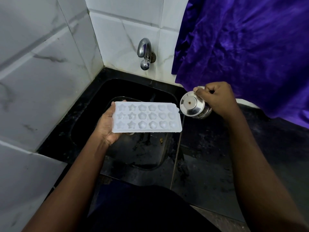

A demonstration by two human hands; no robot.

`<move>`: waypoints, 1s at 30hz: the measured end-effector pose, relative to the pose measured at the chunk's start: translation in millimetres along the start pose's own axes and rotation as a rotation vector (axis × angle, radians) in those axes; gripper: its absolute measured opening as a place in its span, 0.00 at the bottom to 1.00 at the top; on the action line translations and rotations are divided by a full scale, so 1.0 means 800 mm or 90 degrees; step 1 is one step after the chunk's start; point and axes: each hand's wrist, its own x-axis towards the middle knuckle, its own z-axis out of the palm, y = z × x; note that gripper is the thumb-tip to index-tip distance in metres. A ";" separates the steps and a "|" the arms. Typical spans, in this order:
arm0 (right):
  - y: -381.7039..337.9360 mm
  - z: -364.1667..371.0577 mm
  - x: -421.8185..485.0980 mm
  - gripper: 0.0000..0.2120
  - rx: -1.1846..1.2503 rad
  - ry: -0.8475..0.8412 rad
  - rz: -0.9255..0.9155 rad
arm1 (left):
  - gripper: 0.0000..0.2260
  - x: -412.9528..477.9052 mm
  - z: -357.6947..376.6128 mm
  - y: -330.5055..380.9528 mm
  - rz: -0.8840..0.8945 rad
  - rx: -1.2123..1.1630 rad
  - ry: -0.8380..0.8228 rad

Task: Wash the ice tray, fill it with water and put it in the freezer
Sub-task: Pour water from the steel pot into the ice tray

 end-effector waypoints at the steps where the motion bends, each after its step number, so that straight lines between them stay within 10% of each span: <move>1: 0.000 0.001 0.000 0.28 0.007 -0.004 -0.006 | 0.21 -0.001 -0.003 0.001 0.003 -0.005 0.003; 16: -0.034 0.038 -0.018 0.29 -0.224 -0.065 -0.175 | 0.21 -0.004 -0.010 0.007 0.027 -0.034 -0.027; 30: -0.022 0.024 -0.014 0.26 -0.070 -0.042 -0.078 | 0.23 -0.001 -0.012 0.006 0.021 -0.037 -0.025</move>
